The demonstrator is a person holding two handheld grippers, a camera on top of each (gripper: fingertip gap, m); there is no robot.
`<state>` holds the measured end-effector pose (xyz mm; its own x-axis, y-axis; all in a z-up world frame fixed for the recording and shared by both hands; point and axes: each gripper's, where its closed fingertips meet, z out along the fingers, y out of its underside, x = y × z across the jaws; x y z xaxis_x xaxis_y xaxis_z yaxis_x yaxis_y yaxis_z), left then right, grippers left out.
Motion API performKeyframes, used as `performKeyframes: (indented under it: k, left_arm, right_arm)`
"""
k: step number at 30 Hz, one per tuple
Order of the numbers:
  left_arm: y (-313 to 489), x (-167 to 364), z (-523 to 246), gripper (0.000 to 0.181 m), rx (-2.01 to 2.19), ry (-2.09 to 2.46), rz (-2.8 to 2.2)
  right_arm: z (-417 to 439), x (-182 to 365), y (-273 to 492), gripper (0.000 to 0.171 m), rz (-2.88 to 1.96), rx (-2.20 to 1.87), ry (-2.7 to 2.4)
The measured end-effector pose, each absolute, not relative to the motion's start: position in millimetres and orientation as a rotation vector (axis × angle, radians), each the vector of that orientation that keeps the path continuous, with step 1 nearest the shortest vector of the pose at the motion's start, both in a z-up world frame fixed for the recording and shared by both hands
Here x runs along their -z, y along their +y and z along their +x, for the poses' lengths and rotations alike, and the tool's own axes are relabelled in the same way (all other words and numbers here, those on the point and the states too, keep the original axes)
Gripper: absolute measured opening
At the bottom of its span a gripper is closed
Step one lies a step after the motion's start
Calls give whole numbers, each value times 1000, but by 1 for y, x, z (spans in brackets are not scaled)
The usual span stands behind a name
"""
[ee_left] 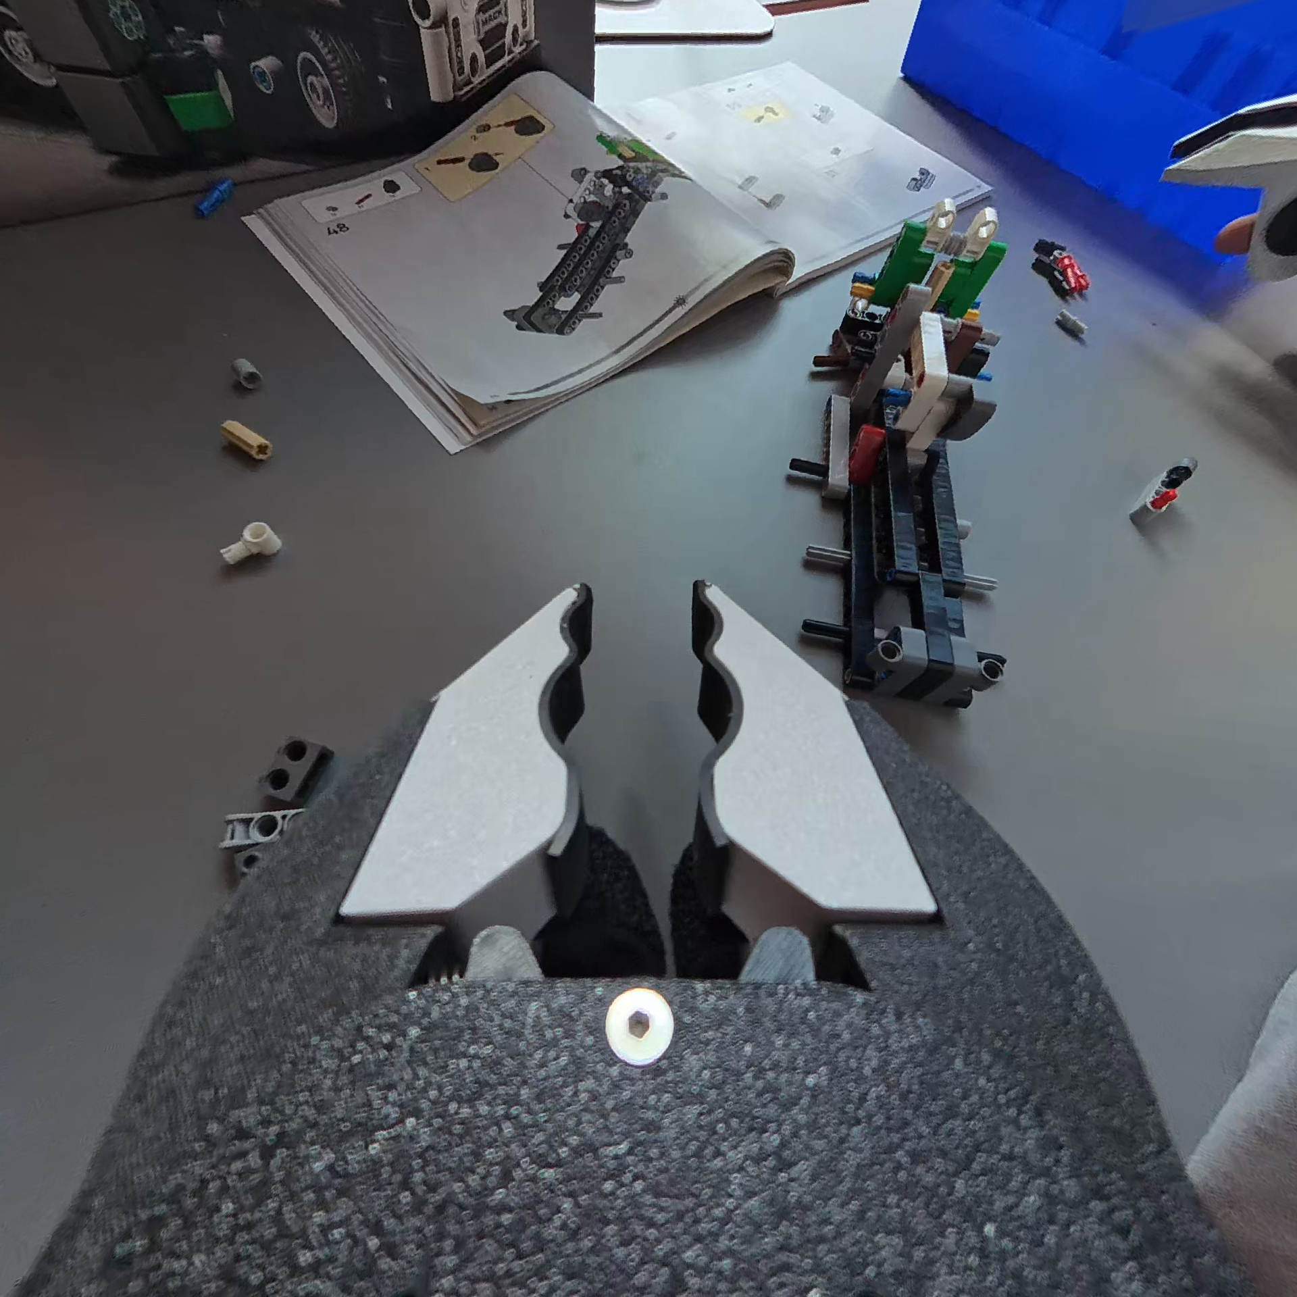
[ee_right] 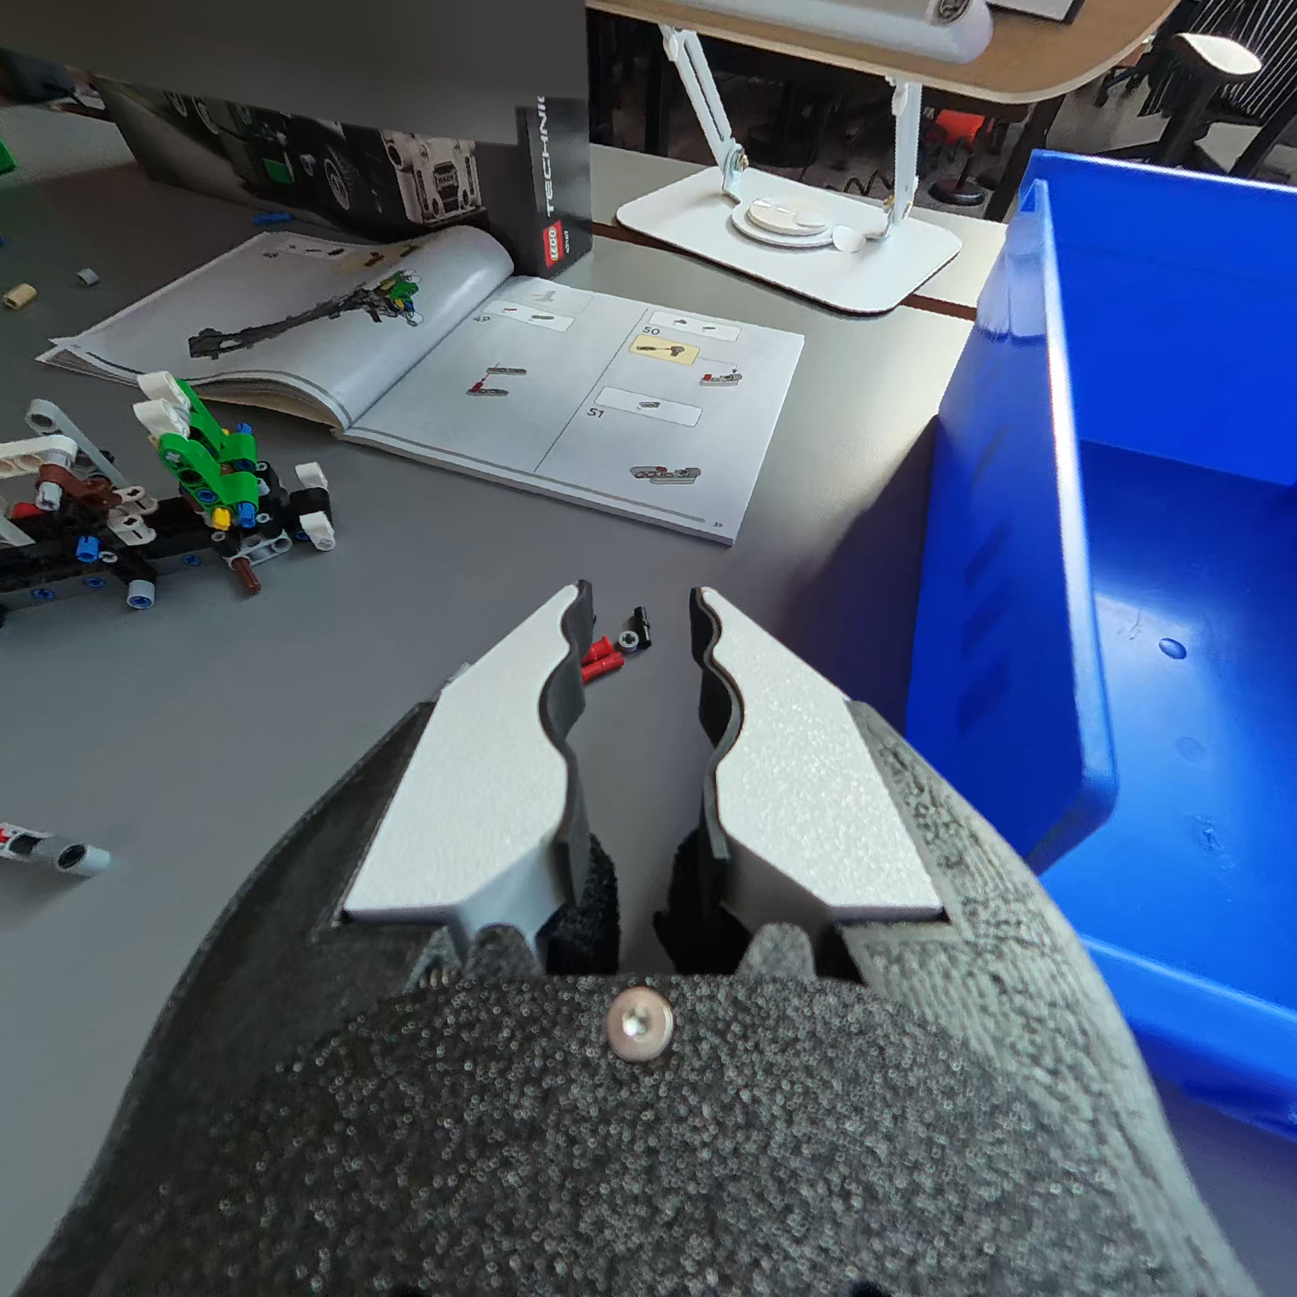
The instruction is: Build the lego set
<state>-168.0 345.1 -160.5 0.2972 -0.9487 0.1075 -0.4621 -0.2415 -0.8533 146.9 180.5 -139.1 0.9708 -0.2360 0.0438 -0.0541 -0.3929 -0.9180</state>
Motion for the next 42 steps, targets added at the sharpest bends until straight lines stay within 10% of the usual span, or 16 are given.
performKeyframes:
  k: [42]
  left_arm:
    - [347,162,-178,22,730,1233,-1832]
  right_arm:
    - [133,158,187,20,-2100,275,44]
